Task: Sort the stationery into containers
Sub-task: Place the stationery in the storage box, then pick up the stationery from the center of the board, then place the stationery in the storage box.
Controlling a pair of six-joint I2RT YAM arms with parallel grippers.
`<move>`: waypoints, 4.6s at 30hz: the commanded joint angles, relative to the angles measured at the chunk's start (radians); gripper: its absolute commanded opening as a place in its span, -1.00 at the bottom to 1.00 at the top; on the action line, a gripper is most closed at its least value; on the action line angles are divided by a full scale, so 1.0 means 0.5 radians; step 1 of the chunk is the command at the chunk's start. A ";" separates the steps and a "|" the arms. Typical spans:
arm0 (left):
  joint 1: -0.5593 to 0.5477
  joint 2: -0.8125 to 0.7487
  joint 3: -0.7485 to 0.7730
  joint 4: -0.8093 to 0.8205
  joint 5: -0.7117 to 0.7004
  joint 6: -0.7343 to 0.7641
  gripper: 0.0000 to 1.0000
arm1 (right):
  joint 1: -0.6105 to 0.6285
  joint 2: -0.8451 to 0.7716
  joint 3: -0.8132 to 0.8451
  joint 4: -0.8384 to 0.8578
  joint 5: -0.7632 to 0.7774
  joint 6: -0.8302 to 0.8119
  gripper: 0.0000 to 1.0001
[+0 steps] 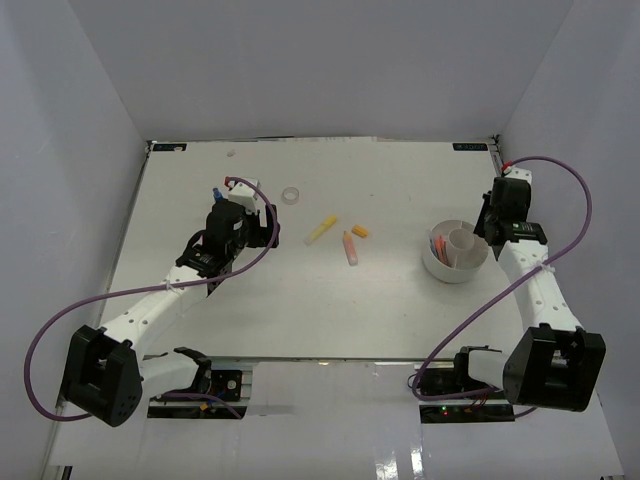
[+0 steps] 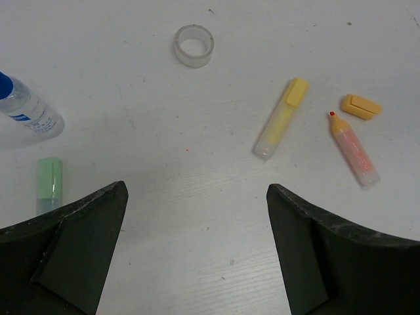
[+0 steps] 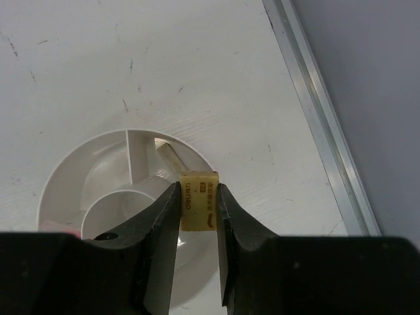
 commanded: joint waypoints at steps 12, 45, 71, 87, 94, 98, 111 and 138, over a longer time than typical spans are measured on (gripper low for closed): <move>-0.011 -0.049 0.040 -0.004 0.020 0.003 0.96 | -0.068 0.122 0.001 0.055 -0.136 0.127 -0.63; -0.005 0.355 0.313 -0.194 -0.068 -0.313 0.96 | 0.355 -0.154 0.139 0.251 -0.583 -0.100 0.45; 0.161 2.116 2.111 -0.688 -0.357 -0.356 0.34 | 0.604 -0.602 -0.296 0.543 -0.943 -0.030 0.68; 0.164 2.270 2.210 -0.679 -0.179 -0.307 -0.08 | 0.629 -0.605 -0.318 0.515 -0.927 -0.045 0.71; 0.154 2.270 2.176 -0.661 -0.108 -0.285 -0.19 | 0.638 -0.608 -0.312 0.506 -0.924 -0.054 0.71; 0.154 2.242 2.133 -0.654 -0.139 -0.282 -0.41 | 0.644 -0.611 -0.318 0.515 -0.943 -0.060 0.71; -0.005 1.574 1.646 -0.431 0.072 -0.147 -0.98 | 0.825 -0.403 -0.066 0.396 -1.099 -0.005 0.69; -0.441 0.079 0.127 0.784 0.527 0.647 -1.00 | 1.408 0.337 0.744 0.255 -1.302 0.421 0.55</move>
